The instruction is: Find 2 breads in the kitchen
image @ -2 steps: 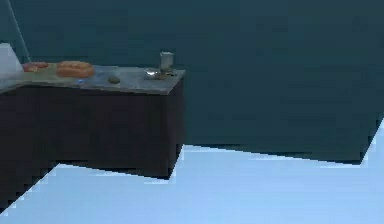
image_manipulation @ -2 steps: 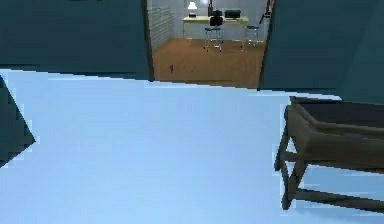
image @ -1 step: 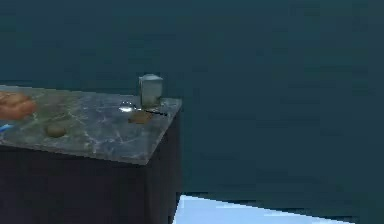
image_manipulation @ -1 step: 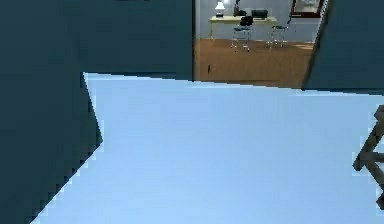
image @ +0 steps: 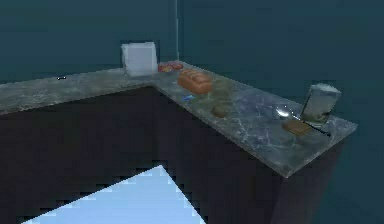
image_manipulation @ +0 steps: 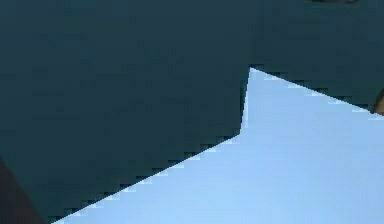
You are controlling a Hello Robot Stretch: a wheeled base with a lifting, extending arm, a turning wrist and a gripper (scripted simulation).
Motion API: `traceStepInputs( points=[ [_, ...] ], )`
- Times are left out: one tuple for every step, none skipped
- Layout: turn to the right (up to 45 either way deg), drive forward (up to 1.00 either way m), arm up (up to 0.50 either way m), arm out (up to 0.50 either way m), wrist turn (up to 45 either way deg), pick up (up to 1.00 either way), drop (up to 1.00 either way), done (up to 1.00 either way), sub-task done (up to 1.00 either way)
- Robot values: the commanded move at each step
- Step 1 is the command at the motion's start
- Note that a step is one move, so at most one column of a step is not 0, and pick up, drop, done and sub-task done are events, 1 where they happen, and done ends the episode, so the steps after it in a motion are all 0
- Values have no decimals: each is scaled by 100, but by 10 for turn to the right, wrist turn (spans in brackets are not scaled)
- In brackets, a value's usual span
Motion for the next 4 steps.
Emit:
traceStepInputs(
  points=[
    [-240, 0, 0, 0, 0, 0, 0, 0, 0],
    [0, 65, 0, 0, 0, 0, 0, 0, 0],
    [390, 0, 0, 0, 0, 0, 0, 0, 0],
    [0, 0, 0, 0, 0, 0, 0, 100, 0]
  ],
)
